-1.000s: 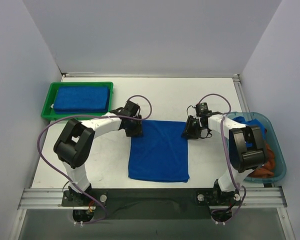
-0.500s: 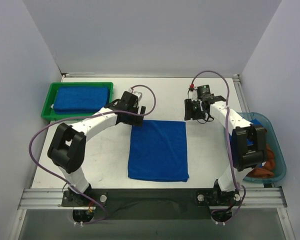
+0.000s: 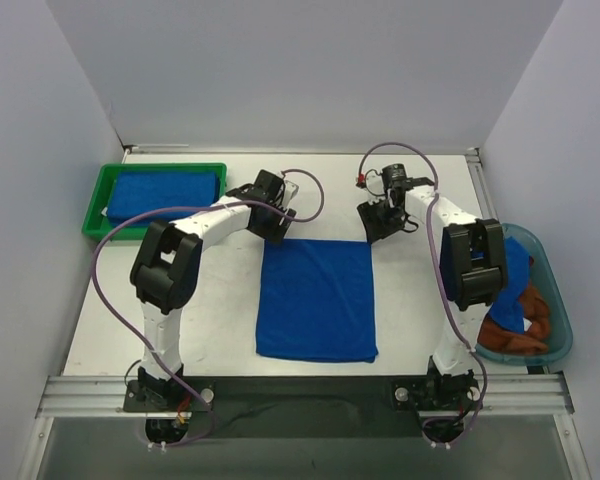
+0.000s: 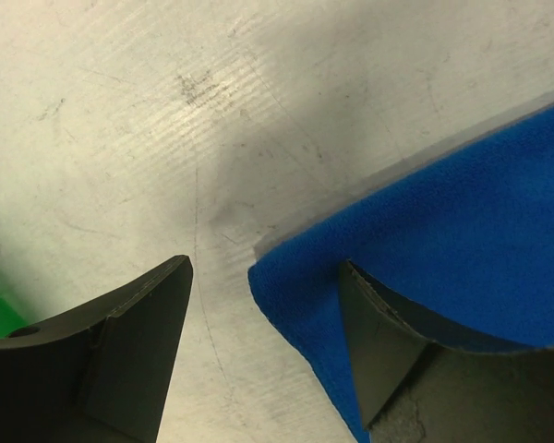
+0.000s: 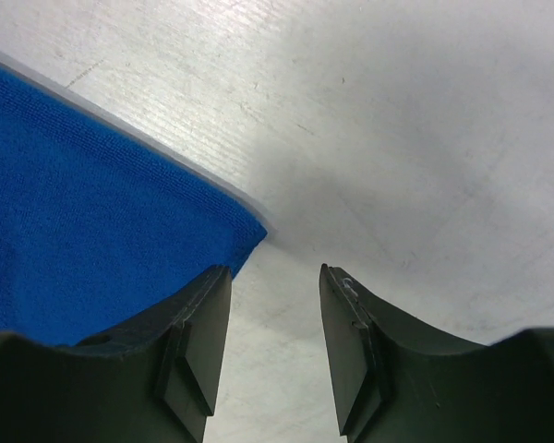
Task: Fold and stack the towels
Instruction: Fold the towel
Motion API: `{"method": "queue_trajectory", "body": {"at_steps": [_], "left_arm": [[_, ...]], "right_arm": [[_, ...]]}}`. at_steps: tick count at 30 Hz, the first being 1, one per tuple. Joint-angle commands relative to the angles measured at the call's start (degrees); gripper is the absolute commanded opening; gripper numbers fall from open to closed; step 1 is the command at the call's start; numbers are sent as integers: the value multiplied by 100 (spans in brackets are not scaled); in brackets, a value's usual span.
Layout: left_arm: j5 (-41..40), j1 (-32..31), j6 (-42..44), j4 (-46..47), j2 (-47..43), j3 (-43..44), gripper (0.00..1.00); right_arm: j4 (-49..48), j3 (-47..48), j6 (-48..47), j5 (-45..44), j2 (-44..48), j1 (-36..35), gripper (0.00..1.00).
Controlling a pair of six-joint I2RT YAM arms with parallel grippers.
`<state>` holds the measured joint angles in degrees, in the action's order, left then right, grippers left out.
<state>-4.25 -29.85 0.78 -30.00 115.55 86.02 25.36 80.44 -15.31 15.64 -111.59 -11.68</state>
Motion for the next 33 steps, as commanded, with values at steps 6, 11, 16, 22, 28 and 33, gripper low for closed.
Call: {"method": "queue_trajectory", "body": {"at_steps": [6,11,16,22,28,33], "left_arm": [[311,216,195,-138,337,460,74],[425,277,125,-147,381,407,74],[425,313,125,-147,407,416,74],[425,374,89,-155,390,381,74],[618,480,46,-155,276,363,74],[926,506,-51,-147,319,547,74]], "right_arm": [[443,595,-455,255,-398,-141,43],[548,744,-482,212,-679,-194,40],[645,788,-578,1,-847,-291,35],[724,753,-684,-210,-996,-326,30],[794,753,-736,-228,-1023,-326,20],[856,753,-798,-254,-1014,-352,6]]}}
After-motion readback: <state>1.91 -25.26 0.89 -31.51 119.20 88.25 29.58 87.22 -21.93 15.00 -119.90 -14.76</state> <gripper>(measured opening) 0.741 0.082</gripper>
